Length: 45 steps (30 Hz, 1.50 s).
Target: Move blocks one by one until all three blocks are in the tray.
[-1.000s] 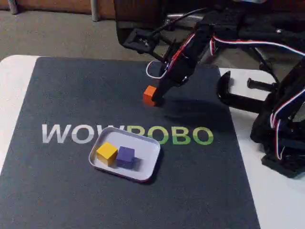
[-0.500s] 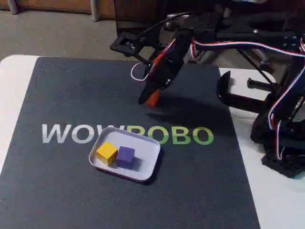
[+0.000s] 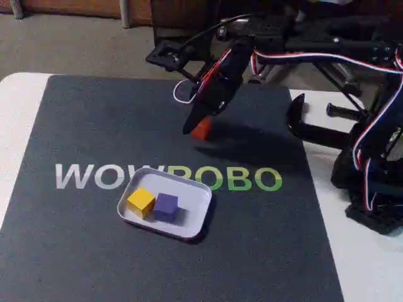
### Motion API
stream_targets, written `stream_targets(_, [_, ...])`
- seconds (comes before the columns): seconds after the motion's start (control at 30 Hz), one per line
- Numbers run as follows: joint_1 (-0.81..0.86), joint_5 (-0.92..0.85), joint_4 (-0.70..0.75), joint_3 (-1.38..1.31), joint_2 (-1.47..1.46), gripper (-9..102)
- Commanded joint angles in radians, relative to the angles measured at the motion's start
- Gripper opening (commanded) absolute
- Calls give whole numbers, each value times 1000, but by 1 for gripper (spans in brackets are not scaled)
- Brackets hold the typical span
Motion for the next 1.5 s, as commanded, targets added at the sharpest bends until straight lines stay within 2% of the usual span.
stream_targets(0.0, [21, 3, -2, -34, 64, 17])
stream_targets(0.27, [44, -5, -9, -15, 104, 17])
stream_targets(0.83, [89, -153, -92, 187, 207, 17])
stream_targets(1.47, [69, -169, -110, 259, 235, 17])
